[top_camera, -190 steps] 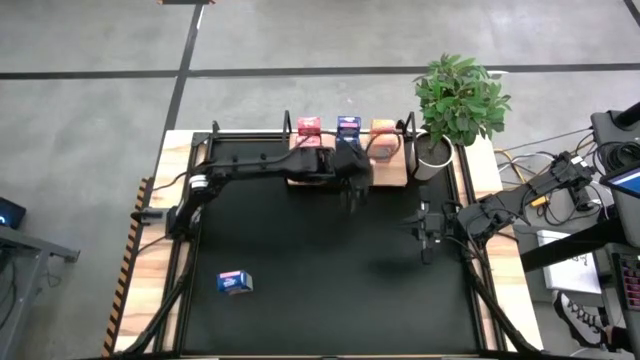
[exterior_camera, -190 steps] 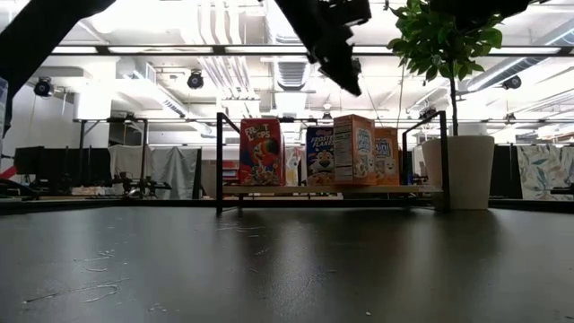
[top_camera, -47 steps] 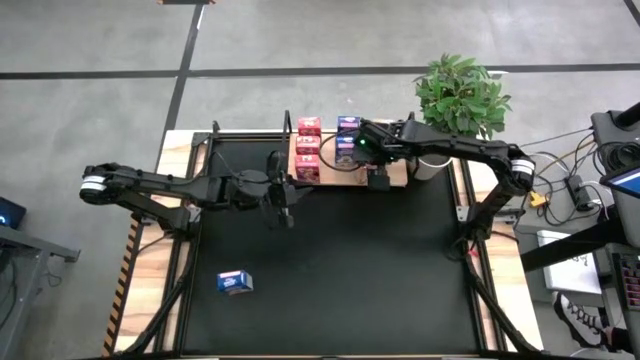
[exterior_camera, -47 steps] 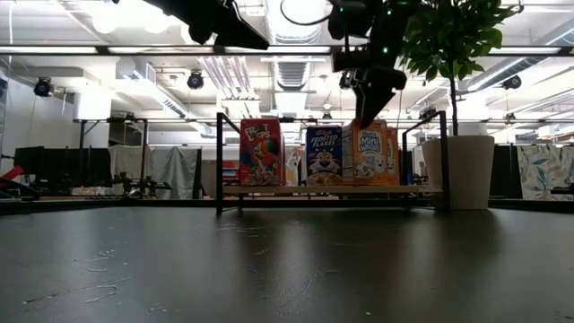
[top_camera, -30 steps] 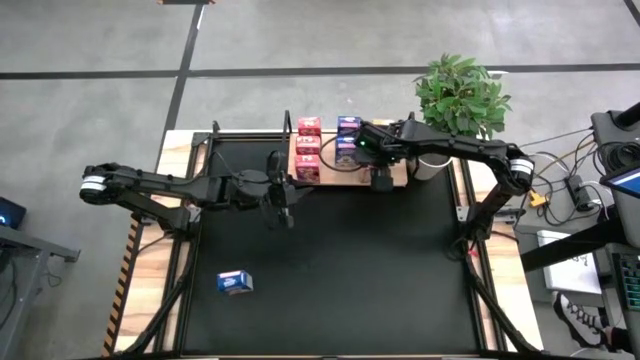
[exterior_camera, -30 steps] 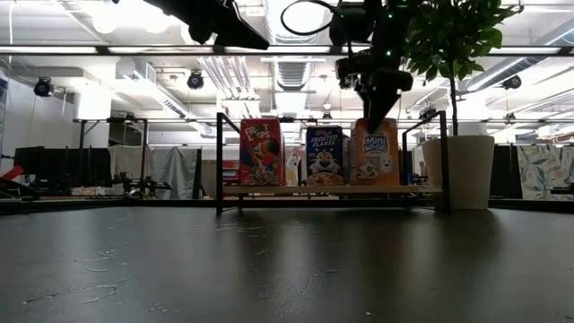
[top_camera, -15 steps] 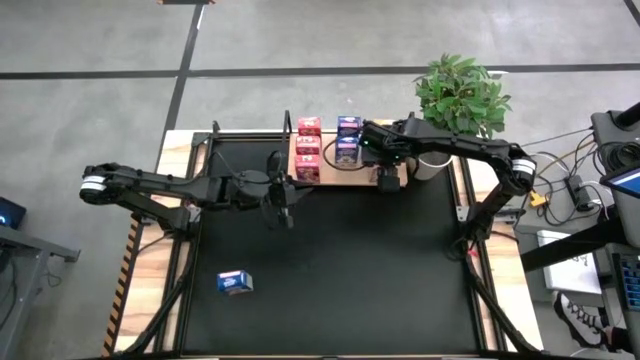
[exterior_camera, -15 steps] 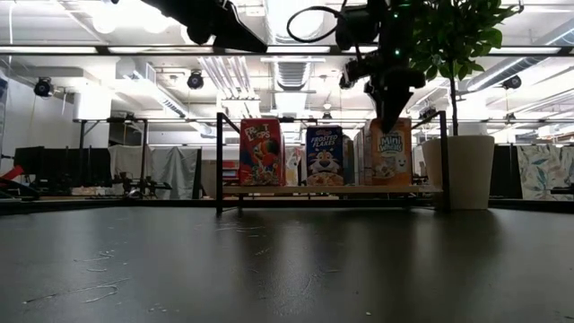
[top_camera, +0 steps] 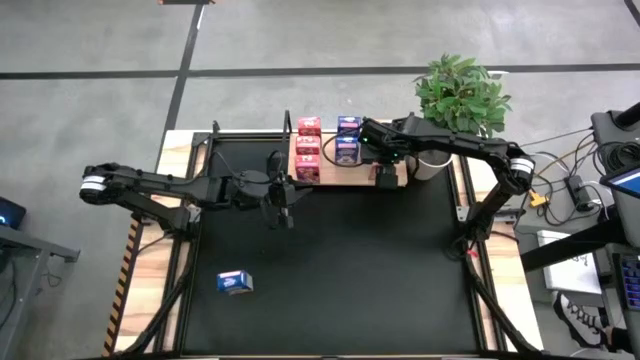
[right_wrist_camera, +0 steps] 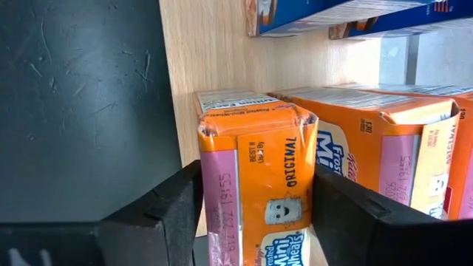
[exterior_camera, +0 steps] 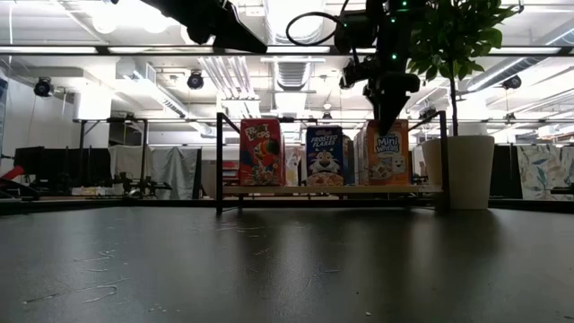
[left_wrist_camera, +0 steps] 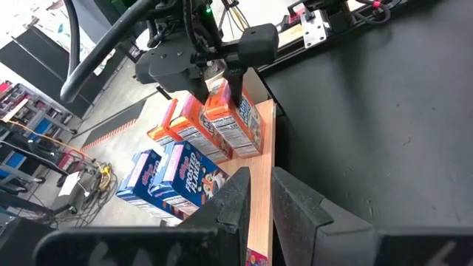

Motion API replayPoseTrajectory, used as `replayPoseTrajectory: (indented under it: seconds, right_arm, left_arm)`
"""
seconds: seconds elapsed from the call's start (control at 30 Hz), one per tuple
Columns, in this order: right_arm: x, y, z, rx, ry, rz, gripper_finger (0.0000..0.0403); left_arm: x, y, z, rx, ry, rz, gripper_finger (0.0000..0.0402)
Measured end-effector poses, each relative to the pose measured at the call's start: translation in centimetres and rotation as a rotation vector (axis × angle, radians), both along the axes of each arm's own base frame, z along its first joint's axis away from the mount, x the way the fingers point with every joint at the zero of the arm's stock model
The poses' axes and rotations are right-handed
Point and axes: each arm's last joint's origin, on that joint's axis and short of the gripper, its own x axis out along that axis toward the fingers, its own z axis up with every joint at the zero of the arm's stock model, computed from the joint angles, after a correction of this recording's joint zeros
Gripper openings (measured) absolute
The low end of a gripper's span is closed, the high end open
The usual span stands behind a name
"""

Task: Stack cereal on shelf
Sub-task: Put the orange cereal box aligned with the other orange cereal boxes on the shelf

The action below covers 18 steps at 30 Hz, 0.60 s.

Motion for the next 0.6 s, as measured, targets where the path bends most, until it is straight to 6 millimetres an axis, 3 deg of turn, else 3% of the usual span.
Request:
replayPoseTrajectory:
  seconds: [0.6]
  right_arm:
    - [-0.05,0.01,0.08,-0.008,0.004,0.017,0.0212]
  left_arm:
    - [0.00,0.00,0.00,0.000,0.000,0.000,0.0038]
